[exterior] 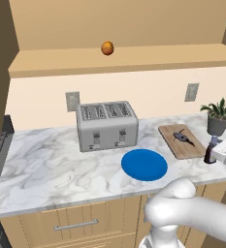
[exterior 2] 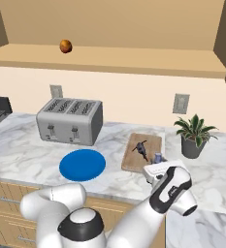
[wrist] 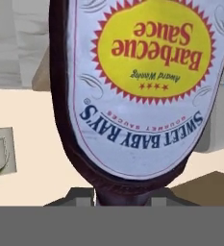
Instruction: Pick the fish from the plate and place it on the cutting board. Then pick the condiment bottle from the cabinet and place it next to the cutting board.
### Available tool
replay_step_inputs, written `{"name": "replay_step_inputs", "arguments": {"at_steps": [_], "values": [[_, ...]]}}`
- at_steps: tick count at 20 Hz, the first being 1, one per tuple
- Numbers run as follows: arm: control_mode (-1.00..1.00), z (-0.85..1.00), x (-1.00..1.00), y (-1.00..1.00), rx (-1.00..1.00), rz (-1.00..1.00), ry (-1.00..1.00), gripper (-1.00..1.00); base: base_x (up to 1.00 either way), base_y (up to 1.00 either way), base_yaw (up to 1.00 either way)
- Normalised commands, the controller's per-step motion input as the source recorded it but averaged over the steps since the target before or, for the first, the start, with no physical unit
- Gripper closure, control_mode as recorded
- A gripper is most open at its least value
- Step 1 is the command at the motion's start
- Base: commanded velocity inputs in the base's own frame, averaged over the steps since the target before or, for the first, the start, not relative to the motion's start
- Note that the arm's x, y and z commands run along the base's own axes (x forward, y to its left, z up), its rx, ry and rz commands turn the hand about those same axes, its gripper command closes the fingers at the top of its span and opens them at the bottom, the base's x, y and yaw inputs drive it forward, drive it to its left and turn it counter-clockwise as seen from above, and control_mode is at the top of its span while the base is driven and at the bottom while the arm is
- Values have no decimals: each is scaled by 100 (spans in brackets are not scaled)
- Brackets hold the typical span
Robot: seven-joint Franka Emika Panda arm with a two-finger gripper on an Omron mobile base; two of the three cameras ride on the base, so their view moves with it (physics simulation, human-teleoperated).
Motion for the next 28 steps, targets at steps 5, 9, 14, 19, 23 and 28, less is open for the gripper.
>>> {"name": "replay_step_inputs", "arguments": {"at_steps": [5, 9, 14, 19, 23, 28], "values": [[-100, -25, -18, -23, 5, 2, -3, 100, 0, 0, 0], [-100, -14, -8, -1, 1, 2, -5, 100, 0, 0, 0], [-100, -15, -7, 0, 0, 0, -5, 100, 0, 0, 0], [-100, -22, -9, 0, 0, 0, -3, 100, 0, 0, 0], [-100, -26, -10, 5, 0, 0, -1, 100, 0, 0, 0], [-100, -28, -6, 6, 0, 0, -1, 100, 0, 0, 0]]}}
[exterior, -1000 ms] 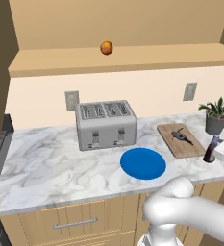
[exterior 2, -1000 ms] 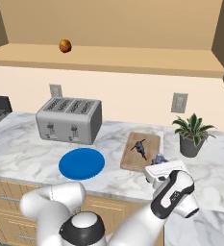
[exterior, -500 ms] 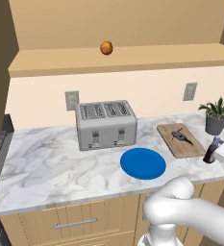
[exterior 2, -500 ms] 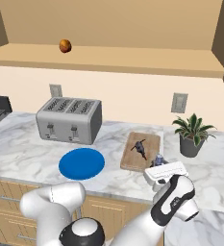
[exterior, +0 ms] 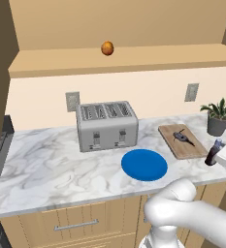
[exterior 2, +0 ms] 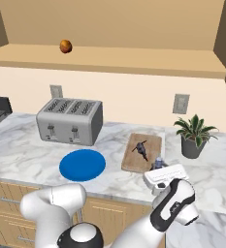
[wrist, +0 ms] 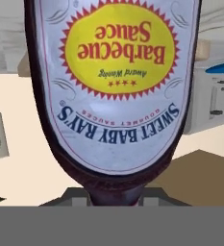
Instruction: Pick the fish from the plate and place it on the cutting board. Then pick the condiment bottle from the cabinet and place it next to the cutting board.
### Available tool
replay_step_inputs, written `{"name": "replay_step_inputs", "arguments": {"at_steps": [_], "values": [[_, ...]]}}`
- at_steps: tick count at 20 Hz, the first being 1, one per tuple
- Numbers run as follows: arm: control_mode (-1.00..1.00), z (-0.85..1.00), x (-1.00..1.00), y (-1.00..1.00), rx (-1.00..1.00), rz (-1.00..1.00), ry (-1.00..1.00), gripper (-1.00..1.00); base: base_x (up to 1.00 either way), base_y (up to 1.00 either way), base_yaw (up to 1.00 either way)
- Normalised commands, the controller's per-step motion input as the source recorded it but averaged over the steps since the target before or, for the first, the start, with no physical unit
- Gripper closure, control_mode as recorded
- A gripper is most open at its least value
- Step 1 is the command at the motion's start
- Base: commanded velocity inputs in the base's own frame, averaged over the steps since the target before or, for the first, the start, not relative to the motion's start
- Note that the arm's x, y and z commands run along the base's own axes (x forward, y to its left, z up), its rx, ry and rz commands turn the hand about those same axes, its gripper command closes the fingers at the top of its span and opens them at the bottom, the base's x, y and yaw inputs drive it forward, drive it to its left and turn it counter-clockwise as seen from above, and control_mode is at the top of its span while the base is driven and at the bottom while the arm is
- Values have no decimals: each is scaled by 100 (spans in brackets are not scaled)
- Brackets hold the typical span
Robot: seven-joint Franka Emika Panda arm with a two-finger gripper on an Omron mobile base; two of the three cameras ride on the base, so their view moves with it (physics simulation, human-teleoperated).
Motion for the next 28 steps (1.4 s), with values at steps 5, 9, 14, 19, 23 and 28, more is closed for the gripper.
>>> {"name": "replay_step_inputs", "arguments": {"at_steps": [5, 9, 14, 19, 23, 28], "values": [[-100, -33, 0, 7, 0, 0, 0, 100, 0, 0, 0], [-100, -33, 0, 6, 0, 0, 0, 100, 0, 0, 0], [-100, -38, 0, 13, 0, 0, 0, -100, 0, 0, 0], [-100, -39, 0, 8, 0, 0, 0, -100, 0, 0, 0], [-100, -41, -1, 5, 0, 0, 0, -100, 0, 0, 0], [-100, -29, -7, 5, 0, 0, -2, -100, 0, 0, 0]]}}
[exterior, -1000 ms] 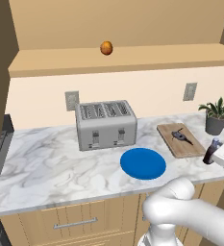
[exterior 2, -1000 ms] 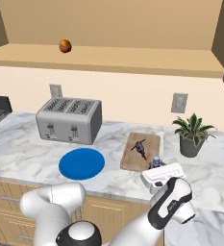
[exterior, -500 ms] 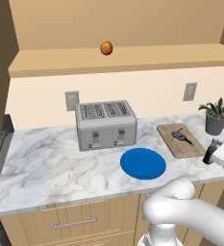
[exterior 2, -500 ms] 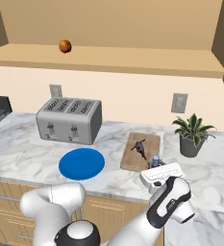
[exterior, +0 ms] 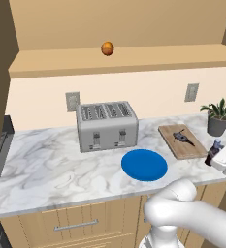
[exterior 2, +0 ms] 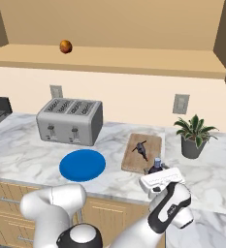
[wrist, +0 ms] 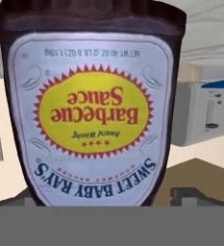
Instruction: Pick the fish from the plate and place it on the cutting board. Then pick the condiment bottle from the cabinet and place it next to the cutting board.
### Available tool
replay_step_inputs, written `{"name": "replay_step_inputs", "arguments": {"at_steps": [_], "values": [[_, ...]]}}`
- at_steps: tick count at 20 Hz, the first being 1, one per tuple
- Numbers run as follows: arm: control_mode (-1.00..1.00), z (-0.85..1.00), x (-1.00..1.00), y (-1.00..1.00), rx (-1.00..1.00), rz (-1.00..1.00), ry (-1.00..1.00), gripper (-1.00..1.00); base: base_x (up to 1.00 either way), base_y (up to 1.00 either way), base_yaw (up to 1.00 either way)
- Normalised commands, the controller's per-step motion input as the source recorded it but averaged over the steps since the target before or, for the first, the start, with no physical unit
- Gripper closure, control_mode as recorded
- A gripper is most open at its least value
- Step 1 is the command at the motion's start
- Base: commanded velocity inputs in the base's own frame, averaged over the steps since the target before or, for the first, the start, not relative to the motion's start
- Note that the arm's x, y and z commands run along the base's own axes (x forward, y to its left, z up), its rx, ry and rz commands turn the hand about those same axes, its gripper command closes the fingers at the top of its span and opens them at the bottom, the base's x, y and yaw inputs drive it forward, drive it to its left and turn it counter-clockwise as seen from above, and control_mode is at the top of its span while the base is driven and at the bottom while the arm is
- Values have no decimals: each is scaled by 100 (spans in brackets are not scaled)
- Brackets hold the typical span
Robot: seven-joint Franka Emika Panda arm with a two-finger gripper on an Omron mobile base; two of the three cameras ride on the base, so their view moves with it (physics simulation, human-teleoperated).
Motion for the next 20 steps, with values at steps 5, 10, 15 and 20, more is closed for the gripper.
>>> {"name": "replay_step_inputs", "arguments": {"at_steps": [5, 10, 15, 20], "values": [[-100, -7, -13, 0, 0, 0, -8, -100, 0, 0, 0], [-100, -3, -3, 0, 0, 0, -11, -100, 0, 0, 0], [-100, -4, -3, 0, 0, 0, -9, -100, 0, 0, 0], [-100, -2, -42, 0, 0, 0, -9, -100, 0, 0, 0]]}}
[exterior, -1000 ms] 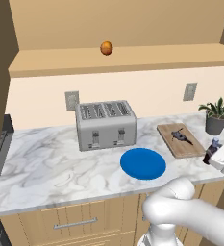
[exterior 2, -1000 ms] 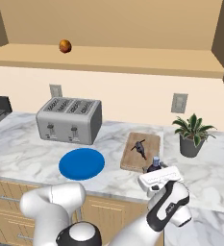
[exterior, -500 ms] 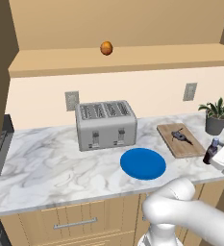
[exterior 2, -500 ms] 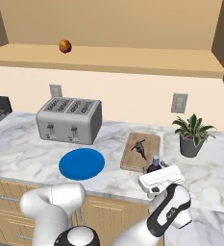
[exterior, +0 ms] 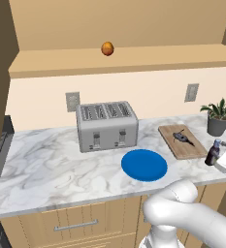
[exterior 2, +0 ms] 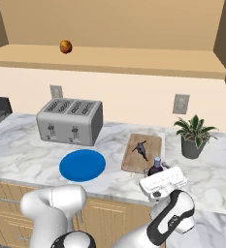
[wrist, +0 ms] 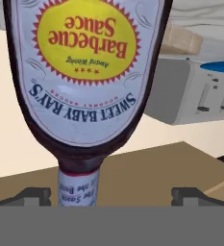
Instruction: Pick the fish from the plate and place it on the cutting board. Then pick the condiment bottle from the cabinet and place it next to the cutting board.
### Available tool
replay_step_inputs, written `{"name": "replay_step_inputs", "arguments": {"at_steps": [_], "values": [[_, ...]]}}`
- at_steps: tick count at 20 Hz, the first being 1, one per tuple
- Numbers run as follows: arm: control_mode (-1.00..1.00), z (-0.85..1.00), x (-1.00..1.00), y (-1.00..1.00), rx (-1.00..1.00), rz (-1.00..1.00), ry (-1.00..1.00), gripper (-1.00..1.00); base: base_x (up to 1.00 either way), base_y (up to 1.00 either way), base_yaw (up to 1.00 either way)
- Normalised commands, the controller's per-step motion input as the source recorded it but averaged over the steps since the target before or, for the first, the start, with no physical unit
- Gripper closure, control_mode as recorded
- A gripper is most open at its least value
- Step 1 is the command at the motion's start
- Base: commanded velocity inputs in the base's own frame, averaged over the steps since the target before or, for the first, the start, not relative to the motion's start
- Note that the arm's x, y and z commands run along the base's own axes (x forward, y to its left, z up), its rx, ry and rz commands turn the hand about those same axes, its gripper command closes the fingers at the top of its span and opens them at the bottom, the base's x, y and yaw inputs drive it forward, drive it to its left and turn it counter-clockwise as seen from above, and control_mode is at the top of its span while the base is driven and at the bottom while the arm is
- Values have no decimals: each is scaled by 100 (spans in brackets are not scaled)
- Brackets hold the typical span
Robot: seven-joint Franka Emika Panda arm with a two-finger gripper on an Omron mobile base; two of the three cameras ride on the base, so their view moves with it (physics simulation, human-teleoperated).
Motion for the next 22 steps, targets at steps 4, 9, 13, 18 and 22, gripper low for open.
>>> {"name": "replay_step_inputs", "arguments": {"at_steps": [4, 9, 13, 18, 22], "values": [[-100, 0, -62, 0, 0, 0, -2, -100, 0, 0, 0], [-100, 13, -66, 0, 0, 0, 5, -100, 0, 0, 0], [-100, 43, -50, 1, -1, 0, 13, -100, 0, 0, 0], [-100, 83, -28, 10, -1, 0, 12, -100, 0, 0, 0], [-100, 81, -26, 17, 0, 0, 11, -100, 0, 0, 0]]}}
